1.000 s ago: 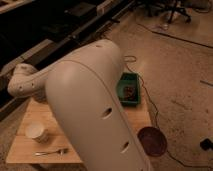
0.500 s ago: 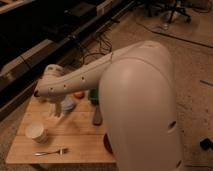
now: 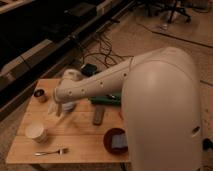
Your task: Place banana in paper cup
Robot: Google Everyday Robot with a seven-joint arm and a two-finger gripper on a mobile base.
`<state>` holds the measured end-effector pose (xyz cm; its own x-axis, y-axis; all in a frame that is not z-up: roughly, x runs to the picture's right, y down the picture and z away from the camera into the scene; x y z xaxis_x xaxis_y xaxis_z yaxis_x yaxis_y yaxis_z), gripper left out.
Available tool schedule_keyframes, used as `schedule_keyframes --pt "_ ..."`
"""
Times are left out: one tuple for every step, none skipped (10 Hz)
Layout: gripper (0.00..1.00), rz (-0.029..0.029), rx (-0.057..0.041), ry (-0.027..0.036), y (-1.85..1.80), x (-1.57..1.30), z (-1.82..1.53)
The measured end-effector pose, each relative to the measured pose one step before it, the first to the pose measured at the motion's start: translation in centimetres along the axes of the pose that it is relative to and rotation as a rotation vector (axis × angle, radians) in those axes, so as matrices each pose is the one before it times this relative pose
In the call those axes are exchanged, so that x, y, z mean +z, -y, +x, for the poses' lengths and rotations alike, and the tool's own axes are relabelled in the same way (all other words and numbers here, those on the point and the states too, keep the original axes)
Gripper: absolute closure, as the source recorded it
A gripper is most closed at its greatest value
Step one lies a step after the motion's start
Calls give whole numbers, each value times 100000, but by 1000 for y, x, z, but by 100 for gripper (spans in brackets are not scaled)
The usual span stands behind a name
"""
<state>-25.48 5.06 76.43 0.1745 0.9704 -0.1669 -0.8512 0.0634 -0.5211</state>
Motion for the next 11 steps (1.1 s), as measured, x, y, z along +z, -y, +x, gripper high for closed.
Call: schedule_keyframes --pt "100 -2556 -688 2641 -187 -3 -267" --pt "100 -1279 -1063 1098 -636 -4 -615" --pt "100 -1171 -1816 533 -754 148 -519" --pt "100 -1038 -1522 621 -501 82 -613" --pt "100 -1327 -1587 633 -554 178 -848" --pt "100 -1505 -1597 -2 -660 326 -537" --pt "100 -2212 -2428 166 -1159 339 -610" --pt "100 -2075 -2399 53 -1051 302 -298" --pt "100 -3018 -3187 -24 -1365 137 62" --pt "100 -2046 -2256 -72 -1030 62 208" --pt "100 -2272 -3011 -232 -1226 80 328"
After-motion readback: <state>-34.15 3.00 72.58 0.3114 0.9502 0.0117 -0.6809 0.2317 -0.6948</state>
